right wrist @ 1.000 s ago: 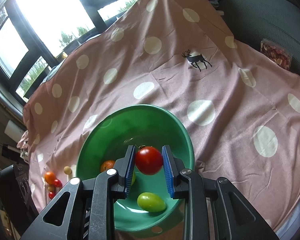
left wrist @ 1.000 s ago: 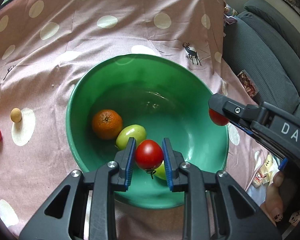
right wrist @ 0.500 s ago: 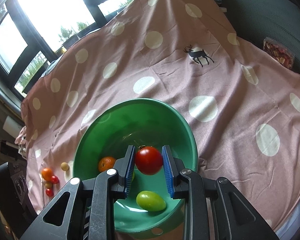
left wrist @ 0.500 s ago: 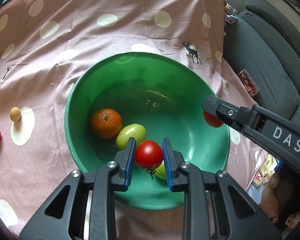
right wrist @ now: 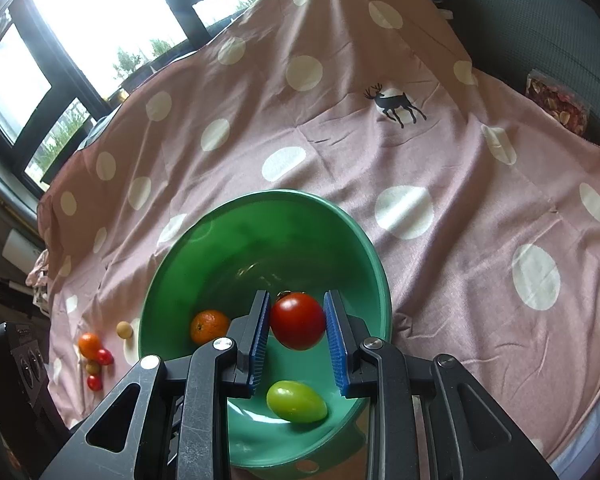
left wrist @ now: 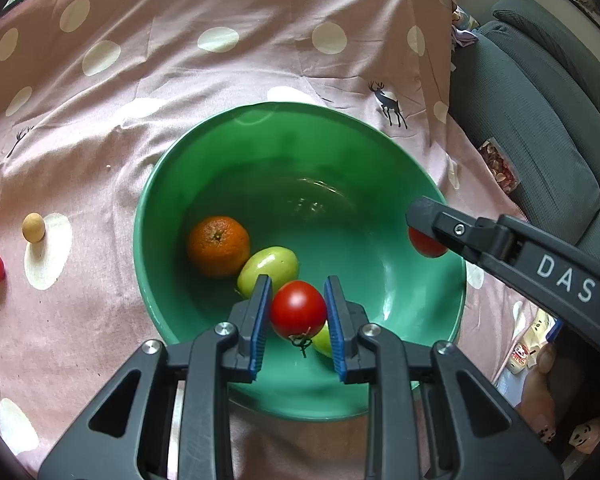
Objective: Organize fruits
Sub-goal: 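Carry the red tomato with the right tool over the green bowl, then open the right tool to drop the tomato into the bowl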
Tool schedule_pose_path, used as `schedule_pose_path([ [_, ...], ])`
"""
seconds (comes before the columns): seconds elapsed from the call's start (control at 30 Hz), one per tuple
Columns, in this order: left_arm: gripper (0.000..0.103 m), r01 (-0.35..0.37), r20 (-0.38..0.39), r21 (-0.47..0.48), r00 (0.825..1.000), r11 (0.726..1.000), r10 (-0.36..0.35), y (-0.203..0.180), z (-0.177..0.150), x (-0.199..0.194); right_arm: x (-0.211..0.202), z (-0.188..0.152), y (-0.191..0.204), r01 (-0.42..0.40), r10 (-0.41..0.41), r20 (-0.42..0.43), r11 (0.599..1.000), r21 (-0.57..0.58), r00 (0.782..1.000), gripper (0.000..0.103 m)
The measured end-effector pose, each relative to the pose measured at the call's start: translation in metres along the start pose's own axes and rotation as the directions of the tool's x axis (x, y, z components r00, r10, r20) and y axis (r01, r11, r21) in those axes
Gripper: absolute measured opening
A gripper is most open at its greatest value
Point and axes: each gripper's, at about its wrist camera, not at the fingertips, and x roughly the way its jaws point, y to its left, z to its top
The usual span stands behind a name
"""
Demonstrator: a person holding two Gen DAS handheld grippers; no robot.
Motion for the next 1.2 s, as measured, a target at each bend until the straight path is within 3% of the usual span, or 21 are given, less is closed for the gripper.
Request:
schedule_pose_path([
  [0.33,0.027,0.005,-0.006,0.0,1.0,1.0,-0.005,-0.001,0.001,0.0,0.001,0.0,-0.002,0.011,-0.011,-0.01,1.0,0.007,1.0,0.028],
  [0.47,0.037,0.036,0.01,-0.015,0.999,0.999,-0.036,0.0,0.0,-0.005,0.002,0.0,-0.001,0.004,-0.004,-0.023,1.0,0.005,1.0,0.028],
  [0.53,0.046,0.031,0.019,-0.007,0.999,0.999,-0.031,-0.002,0.0,-0.009,0.001,0.0,-0.001,-0.003,0.003,-0.022,1.0,0.005,1.0,0.036],
  [0.6,0.05,0.025,0.035,0.004,0.999,1.0,-0.025,-0.003,-0.001,-0.015,-0.001,-0.001,0.0,-0.001,0.001,-0.014,1.0,0.002,1.0,0.047],
  [0.73,0.054,0.029,0.061,-0.002,0.998,1.0,-0.029,0.002,-0.002,-0.028,-0.005,-0.001,0.003,0.004,-0.004,0.001,1.0,-0.003,1.0,0.047],
  [0.9,0.065,0.033,0.124,-0.029,0.992,0.999,-0.029,0.015,-0.005,-0.051,-0.011,-0.002,0.008,0.021,-0.02,0.025,1.0,-0.018,0.999,0.057],
  [1.07,0.067,0.022,0.173,-0.069,0.985,0.997,-0.01,0.035,-0.009,-0.073,-0.016,-0.002,0.02,0.06,-0.057,0.051,0.997,-0.045,0.997,0.058],
  [1.2,0.074,0.029,0.207,-0.125,0.978,0.992,-0.003,0.059,-0.014,-0.09,-0.019,-0.005,0.031,0.064,-0.058,0.077,0.996,-0.066,0.995,0.07],
])
